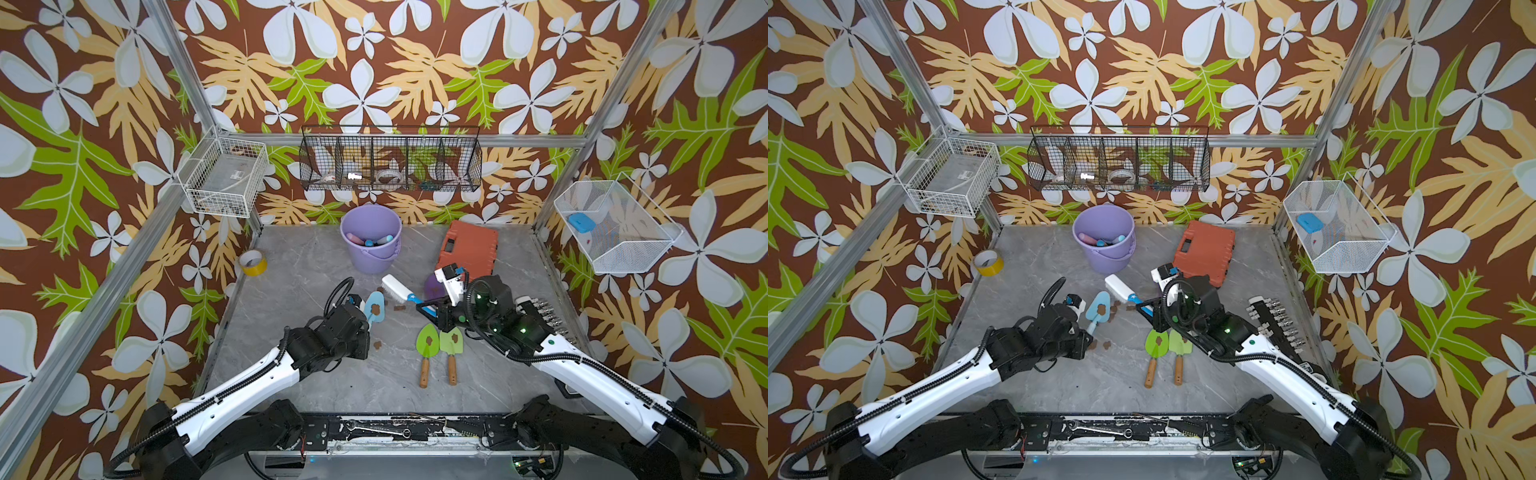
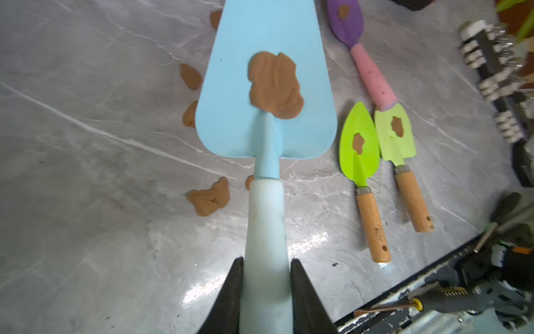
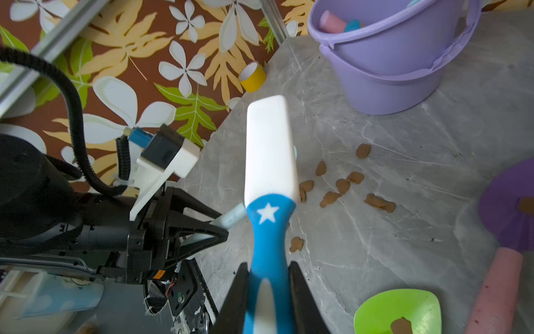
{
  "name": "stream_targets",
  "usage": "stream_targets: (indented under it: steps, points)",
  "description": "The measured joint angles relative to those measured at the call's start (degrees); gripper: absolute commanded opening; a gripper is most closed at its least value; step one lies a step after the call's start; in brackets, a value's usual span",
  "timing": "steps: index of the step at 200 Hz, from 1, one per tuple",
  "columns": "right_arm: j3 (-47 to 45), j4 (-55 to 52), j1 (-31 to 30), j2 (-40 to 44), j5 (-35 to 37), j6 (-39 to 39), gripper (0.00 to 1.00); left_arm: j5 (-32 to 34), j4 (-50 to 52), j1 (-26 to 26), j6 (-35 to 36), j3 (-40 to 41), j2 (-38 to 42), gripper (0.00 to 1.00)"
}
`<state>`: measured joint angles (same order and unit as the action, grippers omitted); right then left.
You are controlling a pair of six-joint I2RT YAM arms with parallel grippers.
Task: Brush the soil off the hand trowel and place it into the bucket
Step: Brush off the soil from the hand trowel.
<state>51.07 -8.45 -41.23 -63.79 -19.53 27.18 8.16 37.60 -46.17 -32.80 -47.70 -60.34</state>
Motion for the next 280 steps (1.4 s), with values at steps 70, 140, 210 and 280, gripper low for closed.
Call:
stream_targets:
  steps: [70, 140, 210, 280]
  points:
    - [6.3, -8.0, -7.6, -6.0, 8.9, -7.9, 0.0, 5.0, 12.9, 0.0, 1.8, -7.7, -4.0, 0.0]
    - [8.7, -9.5, -11.7, -14.4, 9.7, -9.6, 0.0, 4.0, 14.0, 0.0, 1.8, -7.3, -4.2, 0.0]
    - [8.4, -6.5, -11.8, -11.2, 12.3, -9.4, 0.0, 4.0, 13.9, 0.0, 2.6, -7.8, -6.7, 0.0]
    - [12.0, -10.3, -13.6, -19.8, 15.3, -9.2, 0.0, 4.3, 12.8, 0.0, 3.6, -8.4, -8.2, 0.0]
